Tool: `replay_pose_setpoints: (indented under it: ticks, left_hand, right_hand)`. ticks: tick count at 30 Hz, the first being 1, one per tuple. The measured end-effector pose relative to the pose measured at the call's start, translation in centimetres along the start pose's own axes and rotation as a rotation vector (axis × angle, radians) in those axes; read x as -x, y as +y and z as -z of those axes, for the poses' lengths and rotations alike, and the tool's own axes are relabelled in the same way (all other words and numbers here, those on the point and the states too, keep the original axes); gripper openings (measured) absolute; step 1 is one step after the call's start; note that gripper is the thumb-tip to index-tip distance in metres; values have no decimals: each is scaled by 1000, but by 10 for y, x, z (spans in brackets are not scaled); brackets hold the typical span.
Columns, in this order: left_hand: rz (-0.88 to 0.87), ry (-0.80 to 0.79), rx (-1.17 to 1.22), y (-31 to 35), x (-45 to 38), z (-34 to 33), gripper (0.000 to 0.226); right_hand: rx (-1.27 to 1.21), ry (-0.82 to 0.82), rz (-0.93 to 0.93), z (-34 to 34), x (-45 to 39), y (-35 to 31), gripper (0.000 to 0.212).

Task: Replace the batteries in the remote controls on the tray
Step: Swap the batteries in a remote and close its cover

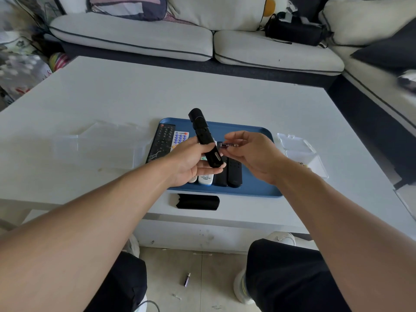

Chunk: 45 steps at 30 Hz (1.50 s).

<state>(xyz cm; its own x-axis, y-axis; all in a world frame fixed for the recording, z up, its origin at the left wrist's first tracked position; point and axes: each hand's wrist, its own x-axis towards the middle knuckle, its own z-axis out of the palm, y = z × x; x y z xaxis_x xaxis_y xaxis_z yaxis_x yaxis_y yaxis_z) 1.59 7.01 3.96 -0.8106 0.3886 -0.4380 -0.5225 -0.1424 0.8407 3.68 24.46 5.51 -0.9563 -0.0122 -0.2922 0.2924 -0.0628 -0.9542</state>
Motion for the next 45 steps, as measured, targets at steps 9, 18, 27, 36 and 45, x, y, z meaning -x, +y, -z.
replay_pose_setpoints:
  ticks: [9, 18, 27, 36, 45]
  left_hand:
    - [-12, -53, 17, 4, 5, 2, 29]
    - [12, -125, -50, 7, 15, 1, 23]
    - [46, -115, 22, 9, 14, 2, 32]
    - [121, -136, 64, 6, 17, -2, 37]
    - [101, -169, 110, 4, 13, -3, 37]
  right_hand:
    - [556, 149, 307, -7, 9, -1, 21]
    - [596, 273, 275, -6, 9, 0, 26]
    - [426, 98, 267, -7, 10, -2, 15]
    - [471, 40, 320, -7, 9, -5, 9]
    - [483, 22, 229, -3, 14, -2, 7]
